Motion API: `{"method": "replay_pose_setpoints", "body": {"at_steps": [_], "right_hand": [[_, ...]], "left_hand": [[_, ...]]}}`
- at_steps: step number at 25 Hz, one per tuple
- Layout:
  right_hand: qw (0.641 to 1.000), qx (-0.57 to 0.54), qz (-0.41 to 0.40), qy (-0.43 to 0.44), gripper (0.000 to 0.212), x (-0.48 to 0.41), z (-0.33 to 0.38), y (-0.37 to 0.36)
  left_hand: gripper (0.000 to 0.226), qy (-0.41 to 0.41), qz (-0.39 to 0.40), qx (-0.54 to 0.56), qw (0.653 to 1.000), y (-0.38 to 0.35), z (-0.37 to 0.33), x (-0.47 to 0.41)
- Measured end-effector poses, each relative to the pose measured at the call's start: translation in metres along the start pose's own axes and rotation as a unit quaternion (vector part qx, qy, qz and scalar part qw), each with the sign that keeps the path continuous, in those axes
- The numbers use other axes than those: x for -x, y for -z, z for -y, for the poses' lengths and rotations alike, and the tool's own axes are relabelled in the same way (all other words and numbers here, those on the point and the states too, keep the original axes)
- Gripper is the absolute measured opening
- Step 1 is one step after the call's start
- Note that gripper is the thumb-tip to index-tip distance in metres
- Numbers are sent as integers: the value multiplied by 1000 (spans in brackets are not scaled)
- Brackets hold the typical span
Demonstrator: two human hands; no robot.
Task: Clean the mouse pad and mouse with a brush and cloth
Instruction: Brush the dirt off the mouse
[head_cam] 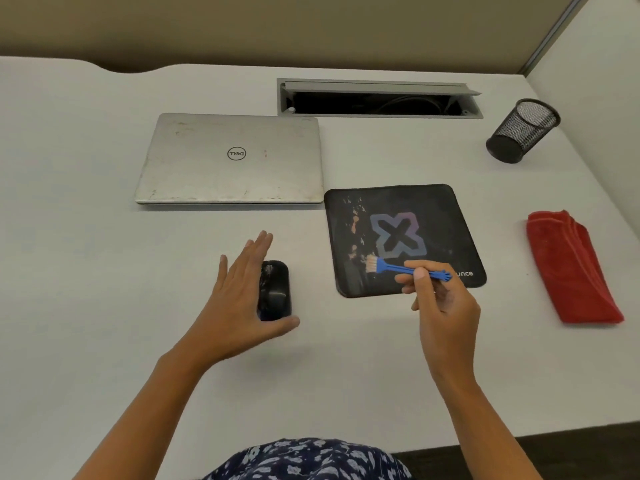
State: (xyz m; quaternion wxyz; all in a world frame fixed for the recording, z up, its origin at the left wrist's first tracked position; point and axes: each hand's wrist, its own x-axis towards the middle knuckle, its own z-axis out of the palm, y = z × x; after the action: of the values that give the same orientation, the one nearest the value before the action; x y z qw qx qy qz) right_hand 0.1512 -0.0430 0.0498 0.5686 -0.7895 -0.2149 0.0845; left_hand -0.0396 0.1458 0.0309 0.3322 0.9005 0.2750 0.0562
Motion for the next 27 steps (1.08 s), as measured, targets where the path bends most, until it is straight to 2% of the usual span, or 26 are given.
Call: {"method": "replay_pose_setpoints", "body": {"at_steps": [3,5,8,13,19,23,27], "right_hand": [[999,-3,-34,1,22,-22,-5,22],[998,-6,-67,10,21,-40,-7,37],[994,11,-106,39,19,-77,-10,62],[985,63,-129,96,23,-154,-9,95],[977,49,-163,125,33,-280,-6,132],[969,164,-164,86,35,-360,-16,137],[960,261,-96,29,31,-406,-35,127]], "left_hand": [[75,-49,-96,7,994,-14,-39,-21],[63,-44,-116,22,992,-31,-62,-39],[54,5,-120,36,992,-62,-79,-71],[54,101,-145,-35,984,-98,-76,-112],[63,133,-169,-119,969,-125,-83,-120],[63,135,-175,-162,962,-125,-83,-120],[62,134,-188,-176,957,-127,-88,-120]]}}
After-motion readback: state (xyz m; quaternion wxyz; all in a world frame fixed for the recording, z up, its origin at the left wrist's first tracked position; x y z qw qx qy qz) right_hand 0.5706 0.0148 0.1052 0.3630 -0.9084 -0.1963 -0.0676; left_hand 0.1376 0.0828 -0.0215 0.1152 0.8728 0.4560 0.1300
